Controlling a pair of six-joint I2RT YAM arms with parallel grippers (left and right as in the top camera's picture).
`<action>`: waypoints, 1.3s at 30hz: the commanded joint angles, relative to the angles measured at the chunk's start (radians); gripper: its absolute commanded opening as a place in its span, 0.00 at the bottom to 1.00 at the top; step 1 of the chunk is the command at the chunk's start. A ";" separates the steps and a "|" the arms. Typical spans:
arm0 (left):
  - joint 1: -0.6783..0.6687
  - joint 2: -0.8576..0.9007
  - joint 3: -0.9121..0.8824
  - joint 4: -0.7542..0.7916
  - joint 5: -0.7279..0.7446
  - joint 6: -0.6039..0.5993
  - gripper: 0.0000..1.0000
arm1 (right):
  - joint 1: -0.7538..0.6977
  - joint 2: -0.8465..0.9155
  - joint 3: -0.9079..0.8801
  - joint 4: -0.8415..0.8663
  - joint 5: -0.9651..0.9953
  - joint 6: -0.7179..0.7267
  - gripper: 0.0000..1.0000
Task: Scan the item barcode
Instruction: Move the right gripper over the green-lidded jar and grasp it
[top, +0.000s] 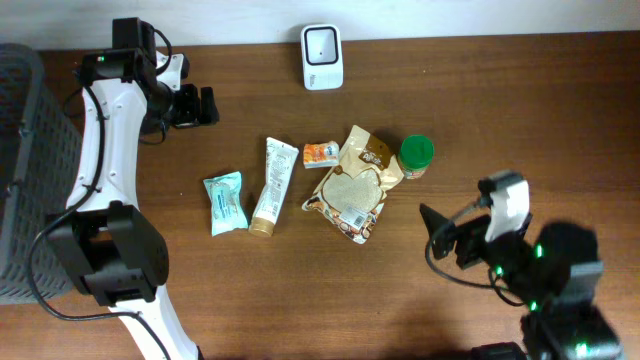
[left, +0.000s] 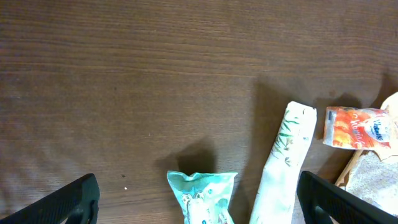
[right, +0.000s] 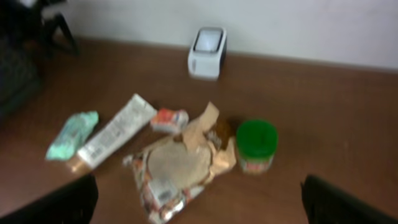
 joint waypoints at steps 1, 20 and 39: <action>0.004 -0.025 -0.010 0.002 -0.003 0.016 0.99 | 0.008 0.218 0.241 -0.174 -0.015 -0.002 0.98; 0.003 -0.025 -0.010 0.002 -0.003 0.016 0.99 | 0.015 1.071 0.882 -0.547 0.161 0.146 0.97; 0.004 -0.025 -0.010 0.002 -0.003 0.016 0.99 | 0.086 1.382 0.882 -0.426 0.344 0.055 0.96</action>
